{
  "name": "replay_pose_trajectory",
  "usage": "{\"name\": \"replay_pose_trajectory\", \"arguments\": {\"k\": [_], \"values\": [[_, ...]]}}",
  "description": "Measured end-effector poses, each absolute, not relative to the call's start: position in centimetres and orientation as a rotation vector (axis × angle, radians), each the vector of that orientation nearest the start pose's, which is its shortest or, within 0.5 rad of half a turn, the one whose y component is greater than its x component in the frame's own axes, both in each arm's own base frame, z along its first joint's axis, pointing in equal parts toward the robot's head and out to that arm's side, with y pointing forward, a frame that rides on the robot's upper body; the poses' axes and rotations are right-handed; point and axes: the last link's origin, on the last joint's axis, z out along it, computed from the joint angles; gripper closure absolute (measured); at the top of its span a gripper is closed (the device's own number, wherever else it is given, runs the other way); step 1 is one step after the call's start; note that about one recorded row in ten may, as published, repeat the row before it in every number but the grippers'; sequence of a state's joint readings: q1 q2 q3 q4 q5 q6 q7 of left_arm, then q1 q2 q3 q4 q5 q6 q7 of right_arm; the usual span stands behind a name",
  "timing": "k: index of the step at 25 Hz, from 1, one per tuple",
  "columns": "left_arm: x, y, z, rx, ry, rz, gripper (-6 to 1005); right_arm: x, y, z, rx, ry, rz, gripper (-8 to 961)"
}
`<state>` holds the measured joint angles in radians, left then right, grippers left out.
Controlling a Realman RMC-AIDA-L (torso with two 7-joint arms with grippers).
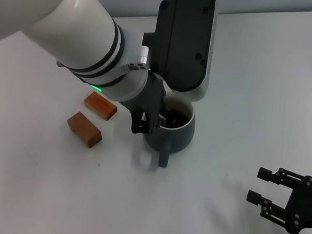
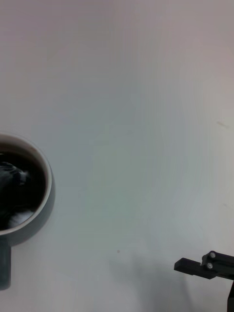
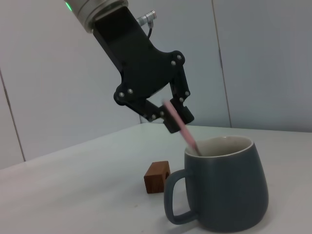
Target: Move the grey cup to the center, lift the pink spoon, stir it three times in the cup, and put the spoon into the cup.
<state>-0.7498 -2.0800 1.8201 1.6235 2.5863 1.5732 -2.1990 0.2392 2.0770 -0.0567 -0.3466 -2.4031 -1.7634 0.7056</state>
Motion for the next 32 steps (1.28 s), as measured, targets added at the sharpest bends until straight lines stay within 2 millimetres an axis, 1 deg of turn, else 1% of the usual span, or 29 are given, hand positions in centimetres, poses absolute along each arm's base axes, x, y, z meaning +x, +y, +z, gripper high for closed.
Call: {"name": "replay_pose_trajectory", "arguments": {"k": [6, 9, 10, 11, 12, 13, 14, 15, 16, 18, 20, 21, 23, 24, 26, 27, 28, 31, 32], "values": [[-5.9, 31.6, -4.9, -2.818, 0.469, 0.686, 763, 35.2, 18.1, -2.0, -2.498, 0.554, 0.837, 366], [-5.4, 31.5, -4.6, -2.834, 0.452, 0.602, 743, 35.2, 18.1, -2.0, -2.497, 0.554, 0.837, 366], [-5.0, 31.5, -4.3, -2.850, 0.434, 0.522, 736, 35.2, 18.1, -2.0, -2.496, 0.554, 0.837, 366], [-4.4, 31.6, -3.4, -2.872, 0.384, 0.353, 729, 35.2, 18.1, -2.0, -2.496, 0.554, 0.837, 366], [-4.1, 31.8, -2.8, -2.875, 0.355, 0.260, 722, 35.2, 18.1, -2.0, -2.496, 0.554, 0.837, 366], [-3.9, 32.0, -1.7, -2.885, 0.294, 0.095, 704, 35.2, 18.1, -2.0, -2.495, 0.554, 0.837, 366], [-3.8, 32.2, -0.9, -2.886, 0.254, -0.018, 687, 35.2, 18.1, -2.0, -2.495, 0.554, 0.836, 366], [-4.0, 32.4, 0.8, -2.885, 0.155, -0.268, 669, 35.2, 18.1, -1.9, -2.494, 0.553, 0.836, 366], [-4.3, 32.5, 1.8, -2.873, 0.094, -0.425, 651, 35.2, 18.1, -1.9, -2.493, 0.553, 0.836, 366], [-5.5, 32.8, 3.8, -2.828, -0.031, -0.711, 616, 35.3, 18.2, -1.9, -2.490, 0.552, 0.836, 366], [-7.8, 33.2, 5.4, -2.748, -0.167, -0.938, 607, 35.3, 18.2, -1.9, -2.490, 0.551, 0.834, 366], [-8.5, 33.3, 5.8, -2.718, -0.204, -1.002, 603, 35.3, 18.2, -1.8, -2.490, 0.550, 0.833, 366], [-11.2, 33.3, 7.0, -2.615, -0.301, -1.179, 594, 35.3, 18.2, -1.8, -2.490, 0.550, 0.832, 366], [-13.5, 33.1, 7.6, -2.540, -0.360, -1.277, 590, 35.3, 18.2, -1.8, -2.490, 0.549, 0.831, 366], [-16.3, 32.5, 8.0, -2.455, -0.379, -1.366, 581, 35.3, 18.2, -1.8, -2.489, 0.549, 0.830, 366], [-18.1, 31.9, 8.0, -2.411, -0.385, -1.405, 576, 35.3, 18.2, -1.8, -2.489, 0.549, 0.829, 366], [-20.0, 30.9, 7.8, -2.372, -0.352, -1.433, 572, 35.3, 18.2, -1.8, -2.488, 0.549, 0.828, 366], [-23.4, 28.6, 6.6, -2.317, -0.252, -1.432, 389, 35.4, 18.3, -1.7, -2.485, 0.548, 0.826, 366], [-24.6, 27.4, 5.8, -2.305, -0.200, -1.402, 368, 35.4, 18.3, -1.7, -2.484, 0.548, 0.826, 366]]}}
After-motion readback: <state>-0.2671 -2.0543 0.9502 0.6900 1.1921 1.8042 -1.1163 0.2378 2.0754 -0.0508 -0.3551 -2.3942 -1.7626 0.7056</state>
